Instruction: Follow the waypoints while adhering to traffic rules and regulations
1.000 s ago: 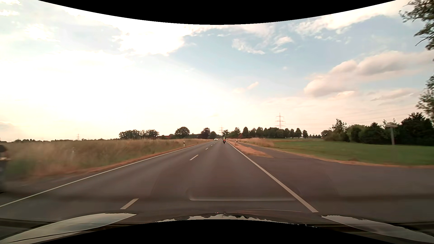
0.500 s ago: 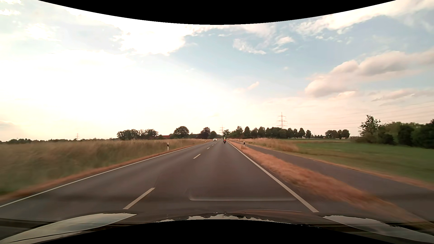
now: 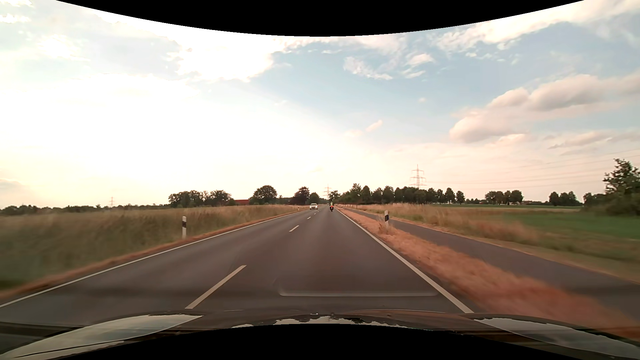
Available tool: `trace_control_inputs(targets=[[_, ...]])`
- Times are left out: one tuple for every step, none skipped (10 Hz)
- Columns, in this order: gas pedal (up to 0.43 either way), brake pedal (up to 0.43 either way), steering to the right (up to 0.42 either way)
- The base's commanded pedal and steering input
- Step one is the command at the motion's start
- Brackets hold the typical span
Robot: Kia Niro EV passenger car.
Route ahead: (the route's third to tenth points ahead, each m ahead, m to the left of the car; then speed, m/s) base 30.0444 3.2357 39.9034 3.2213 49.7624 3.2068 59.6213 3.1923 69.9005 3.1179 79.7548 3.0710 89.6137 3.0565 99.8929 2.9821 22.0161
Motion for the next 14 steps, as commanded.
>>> trace_control_inputs(targets=[[0.118,0.000,0.000],[0.118,0.000,0.000],[0.118,0.000,0.000],[0.118,0.000,0.000],[0.118,0.000,0.000],[0.118,0.000,0.000],[0.118,0.000,0.000],[0.118,0.000,0.000],[0.118,0.000,-0.001],[0.118,0.000,-0.002],[0.118,0.000,-0.002],[0.118,0.000,-0.003],[0.118,0.000,-0.003],[0.118,0.000,-0.003]])
